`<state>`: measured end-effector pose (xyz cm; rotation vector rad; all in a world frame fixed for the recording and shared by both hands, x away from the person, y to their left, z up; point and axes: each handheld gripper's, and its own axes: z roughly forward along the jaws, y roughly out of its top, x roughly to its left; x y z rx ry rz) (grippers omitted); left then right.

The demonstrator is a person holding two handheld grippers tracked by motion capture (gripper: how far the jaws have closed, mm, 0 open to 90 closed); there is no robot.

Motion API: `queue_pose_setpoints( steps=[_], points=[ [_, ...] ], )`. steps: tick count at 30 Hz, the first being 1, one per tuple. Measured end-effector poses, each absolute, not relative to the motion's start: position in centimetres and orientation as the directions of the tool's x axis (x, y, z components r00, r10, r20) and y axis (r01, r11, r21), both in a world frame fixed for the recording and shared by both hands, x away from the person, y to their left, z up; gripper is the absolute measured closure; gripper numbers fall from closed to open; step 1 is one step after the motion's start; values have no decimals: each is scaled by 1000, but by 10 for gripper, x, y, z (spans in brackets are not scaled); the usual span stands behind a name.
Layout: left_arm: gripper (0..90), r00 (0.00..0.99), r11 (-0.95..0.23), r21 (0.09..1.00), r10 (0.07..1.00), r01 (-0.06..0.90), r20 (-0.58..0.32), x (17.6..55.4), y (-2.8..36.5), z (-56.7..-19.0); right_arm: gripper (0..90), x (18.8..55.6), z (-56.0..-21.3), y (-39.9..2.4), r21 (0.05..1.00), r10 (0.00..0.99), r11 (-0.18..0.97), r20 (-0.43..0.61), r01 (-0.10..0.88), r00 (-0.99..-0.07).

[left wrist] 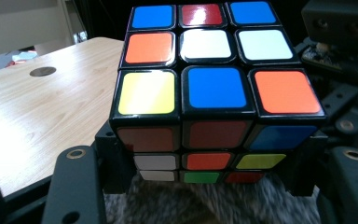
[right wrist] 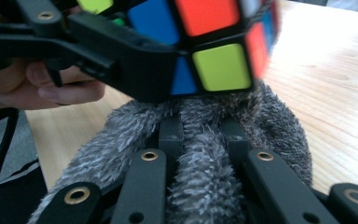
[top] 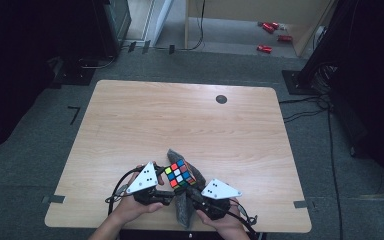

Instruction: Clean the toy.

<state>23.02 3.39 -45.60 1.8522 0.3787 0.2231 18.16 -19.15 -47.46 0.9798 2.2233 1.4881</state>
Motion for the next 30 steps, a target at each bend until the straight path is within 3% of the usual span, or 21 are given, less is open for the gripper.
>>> queue_pose_setpoints(
  steps=[12,24,30],
  points=[
    [348,933,-276,950,358,147,-40,228,35,-455,765,189,-468,-210,910,713,169,152,378,-685],
    [348,934,-278,950,354,140,-34,227,34,-455,765,183,-473,-193,902,674,218,137,372,-726],
    [348,931,-275,951,362,144,-36,227,35,-455,766,192,-466,-215,912,725,136,175,388,-666]
  ],
)
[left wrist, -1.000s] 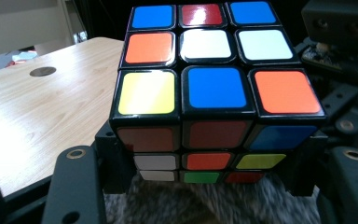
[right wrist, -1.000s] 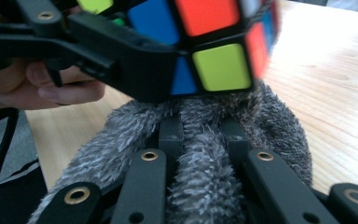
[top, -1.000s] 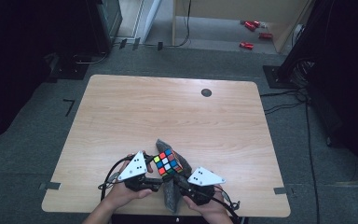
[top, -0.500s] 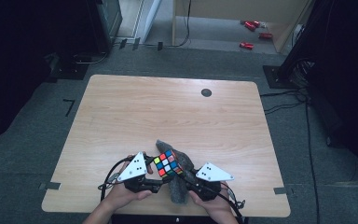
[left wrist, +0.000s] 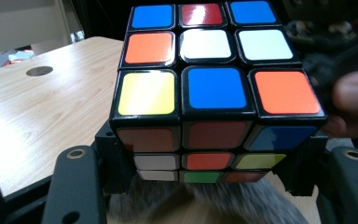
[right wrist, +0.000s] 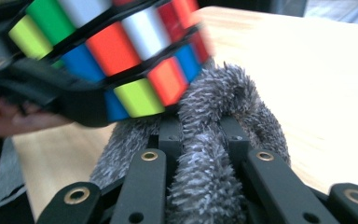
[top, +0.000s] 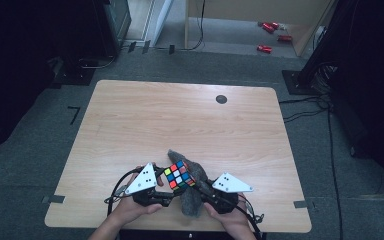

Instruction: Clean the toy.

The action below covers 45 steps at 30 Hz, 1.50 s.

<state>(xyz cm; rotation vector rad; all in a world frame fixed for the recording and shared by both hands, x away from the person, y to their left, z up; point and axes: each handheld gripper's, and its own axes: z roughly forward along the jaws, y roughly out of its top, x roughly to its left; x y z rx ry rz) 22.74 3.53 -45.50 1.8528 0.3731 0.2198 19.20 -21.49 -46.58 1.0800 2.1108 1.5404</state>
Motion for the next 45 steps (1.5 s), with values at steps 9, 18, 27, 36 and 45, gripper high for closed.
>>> queue_pose_setpoints(
  steps=[9,18,27,36,45],
  points=[
    [348,935,-292,947,354,134,-23,225,32,-456,765,186,-474,-196,902,688,206,143,380,-712],
    [348,915,-306,941,403,144,-9,233,47,-459,763,199,-465,-234,911,778,152,129,384,-615],
    [348,910,-319,935,415,153,-7,236,50,-463,760,214,-473,-259,899,864,182,47,398,-501],
    [348,907,-321,934,421,155,-6,236,50,-464,693,224,-492,-249,864,869,223,34,451,-495],
    [348,903,-330,931,429,157,-1,237,49,-464,482,218,-476,-256,873,862,180,83,454,-500]
  ],
)
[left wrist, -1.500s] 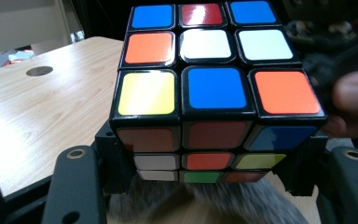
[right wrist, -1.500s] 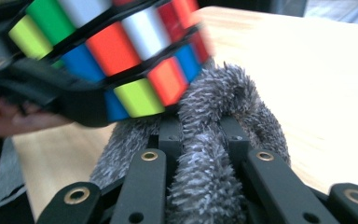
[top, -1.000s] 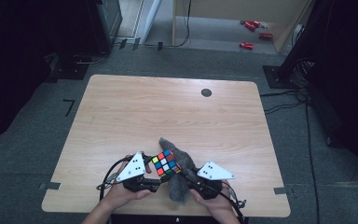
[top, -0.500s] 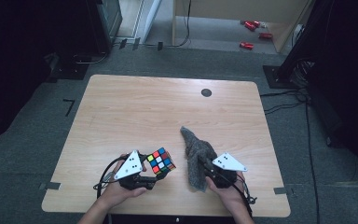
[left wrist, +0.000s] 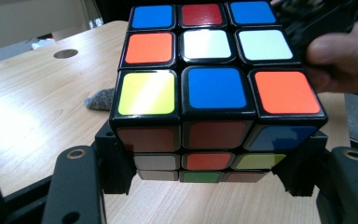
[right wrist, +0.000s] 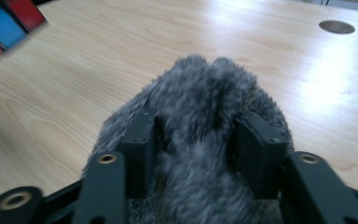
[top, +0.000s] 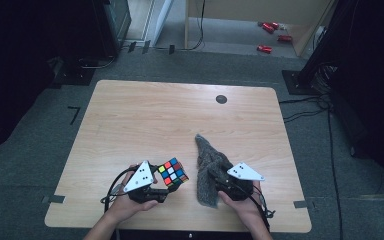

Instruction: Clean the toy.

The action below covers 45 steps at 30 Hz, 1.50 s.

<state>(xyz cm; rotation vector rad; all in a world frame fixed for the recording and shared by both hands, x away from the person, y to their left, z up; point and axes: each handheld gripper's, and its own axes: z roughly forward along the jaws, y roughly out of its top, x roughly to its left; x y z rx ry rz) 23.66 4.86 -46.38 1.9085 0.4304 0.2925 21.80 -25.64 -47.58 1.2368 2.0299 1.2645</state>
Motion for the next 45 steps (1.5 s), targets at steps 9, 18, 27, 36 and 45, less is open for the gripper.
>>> queue_pose_setpoints(
  steps=[9,18,27,36,45],
  points=[
    [348,897,-374,913,442,163,20,236,39,-468,418,202,-449,-253,901,840,141,110,409,-532],
    [348,885,-448,878,462,170,64,234,14,-475,388,190,-443,-222,904,772,156,140,399,-620],
    [348,868,-512,845,479,156,129,229,-1,-480,343,189,-447,-208,897,755,166,151,409,-638],
    [348,853,-539,829,493,147,169,227,-8,-479,305,189,-451,-201,887,754,175,159,428,-637],
    [348,847,-561,821,484,106,221,223,-13,-480,303,192,-455,-199,871,763,174,176,459,-623]
  ],
)
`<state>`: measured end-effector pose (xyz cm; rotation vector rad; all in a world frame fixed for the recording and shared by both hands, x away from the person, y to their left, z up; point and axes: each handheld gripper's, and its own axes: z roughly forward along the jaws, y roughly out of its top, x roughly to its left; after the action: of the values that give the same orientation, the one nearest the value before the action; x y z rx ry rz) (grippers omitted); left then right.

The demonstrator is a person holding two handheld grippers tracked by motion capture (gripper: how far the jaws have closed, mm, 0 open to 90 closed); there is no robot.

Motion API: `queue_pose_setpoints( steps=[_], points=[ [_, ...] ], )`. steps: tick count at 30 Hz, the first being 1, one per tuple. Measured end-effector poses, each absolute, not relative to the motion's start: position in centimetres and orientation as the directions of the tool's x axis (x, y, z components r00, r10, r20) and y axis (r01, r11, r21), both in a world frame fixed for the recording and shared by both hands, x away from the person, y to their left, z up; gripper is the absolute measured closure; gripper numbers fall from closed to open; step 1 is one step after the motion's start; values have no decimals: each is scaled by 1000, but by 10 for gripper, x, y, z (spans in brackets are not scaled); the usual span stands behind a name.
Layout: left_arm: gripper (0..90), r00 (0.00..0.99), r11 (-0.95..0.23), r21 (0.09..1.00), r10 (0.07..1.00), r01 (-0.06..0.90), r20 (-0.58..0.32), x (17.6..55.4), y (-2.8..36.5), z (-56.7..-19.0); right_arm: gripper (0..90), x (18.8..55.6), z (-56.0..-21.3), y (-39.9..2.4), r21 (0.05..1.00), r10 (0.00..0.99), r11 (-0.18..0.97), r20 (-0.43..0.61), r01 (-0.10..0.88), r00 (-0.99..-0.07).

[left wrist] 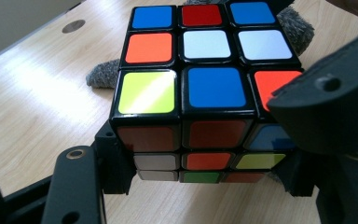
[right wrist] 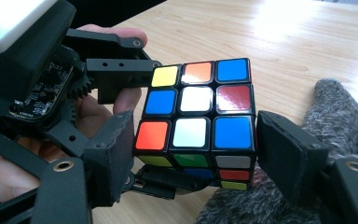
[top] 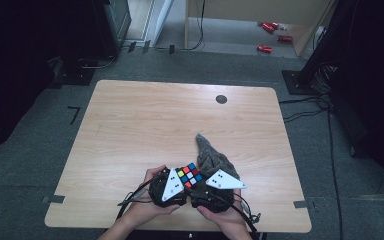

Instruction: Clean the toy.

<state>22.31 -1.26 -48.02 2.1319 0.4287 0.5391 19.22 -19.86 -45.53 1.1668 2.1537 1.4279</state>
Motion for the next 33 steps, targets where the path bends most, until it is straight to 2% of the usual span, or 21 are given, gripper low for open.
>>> queue_pose_setpoints(
  steps=[11,14,15,19,23,27,28,33],
  points=[
    [348,847,-551,832,471,62,249,220,-11,-480,304,193,-456,-205,865,743,143,228,482,-630],
    [349,852,-537,842,464,53,242,219,-9,-480,303,194,-457,-208,862,727,120,262,493,-634],
    [349,854,-532,845,462,50,240,219,-8,-480,303,196,-458,-211,854,712,93,302,511,-634],
    [349,857,-519,854,458,42,235,220,-5,-480,322,198,-458,-214,850,698,74,329,521,-636],
    [349,846,-527,849,467,35,255,219,-6,-481,327,198,-458,-215,847,702,71,332,527,-630],
    [349,830,-556,831,474,22,295,216,-11,-481,315,195,-457,-208,848,745,107,277,519,-607],
    [349,826,-563,826,471,12,310,215,-13,-481,290,195,-458,-206,845,756,116,266,522,-598],
    [349,829,-564,824,438,-48,348,206,-18,-481,300,195,-459,-202,841,773,132,244,524,-586]
  ],
)
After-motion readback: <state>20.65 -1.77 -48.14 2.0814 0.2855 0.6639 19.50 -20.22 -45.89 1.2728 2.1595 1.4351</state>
